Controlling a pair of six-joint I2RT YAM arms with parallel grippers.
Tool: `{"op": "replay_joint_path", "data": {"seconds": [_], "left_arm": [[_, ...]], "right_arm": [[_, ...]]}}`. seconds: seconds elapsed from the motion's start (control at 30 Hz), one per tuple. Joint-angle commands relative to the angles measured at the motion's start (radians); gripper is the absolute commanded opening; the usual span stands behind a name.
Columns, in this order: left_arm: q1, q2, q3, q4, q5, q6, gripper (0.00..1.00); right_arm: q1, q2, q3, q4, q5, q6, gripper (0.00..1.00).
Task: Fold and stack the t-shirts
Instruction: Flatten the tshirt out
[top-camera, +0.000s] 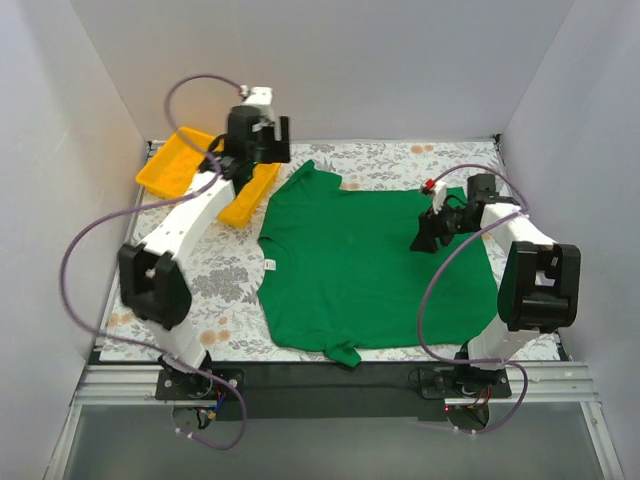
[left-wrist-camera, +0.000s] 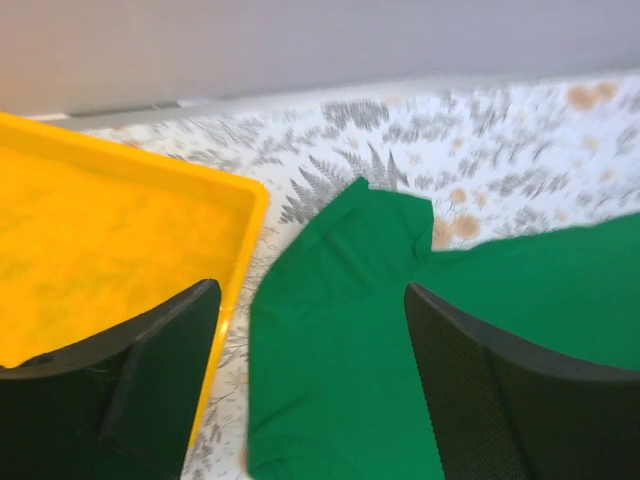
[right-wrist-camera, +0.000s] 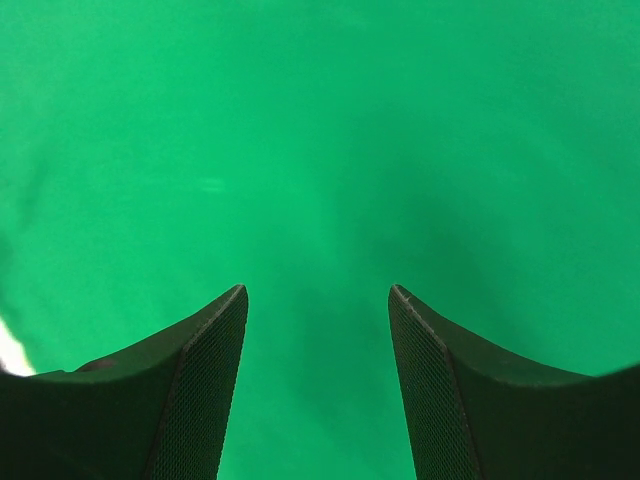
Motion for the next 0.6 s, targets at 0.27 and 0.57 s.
{"op": "replay_joint_path", "data": {"seconds": [0.27, 0.57], "left_arm": [[0.185, -0.111, -0.179, -0.171, 0.279, -0.040, 0.60], [0.174, 0.168, -0.044, -0.229, 0.225, 0.032, 0.58]], "right_arm": [[0.152, -0.055, -0.037, -0.008, 0.015, 0.028, 0.64], [0.150, -0.055, -0.053, -0.005, 0.032, 0.016, 0.64]]}}
